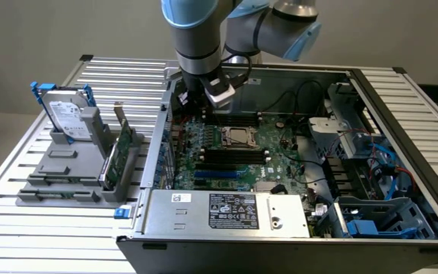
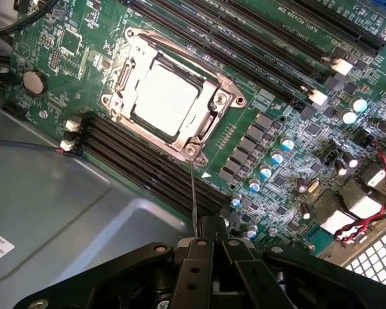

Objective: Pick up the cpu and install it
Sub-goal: 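Install the first cpu locking lever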

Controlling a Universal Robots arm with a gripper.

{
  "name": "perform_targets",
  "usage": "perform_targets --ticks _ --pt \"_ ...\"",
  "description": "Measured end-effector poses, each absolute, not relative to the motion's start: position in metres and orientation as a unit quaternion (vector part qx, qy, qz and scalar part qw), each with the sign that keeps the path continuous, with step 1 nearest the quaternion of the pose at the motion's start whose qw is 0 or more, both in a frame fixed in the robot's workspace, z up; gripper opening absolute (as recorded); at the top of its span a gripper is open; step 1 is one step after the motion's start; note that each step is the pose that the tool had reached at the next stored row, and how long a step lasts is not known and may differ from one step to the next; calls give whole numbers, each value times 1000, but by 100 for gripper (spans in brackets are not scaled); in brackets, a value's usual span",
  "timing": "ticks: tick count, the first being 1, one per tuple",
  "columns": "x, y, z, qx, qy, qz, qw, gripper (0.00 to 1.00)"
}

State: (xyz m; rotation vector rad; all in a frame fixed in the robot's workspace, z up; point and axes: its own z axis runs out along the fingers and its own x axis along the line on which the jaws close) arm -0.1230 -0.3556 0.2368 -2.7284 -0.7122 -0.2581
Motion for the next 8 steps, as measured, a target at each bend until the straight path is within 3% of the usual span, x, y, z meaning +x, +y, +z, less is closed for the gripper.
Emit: perform_targets --ticks 8 --pt "-123 -356 237 -953 -237 -94 161 11"
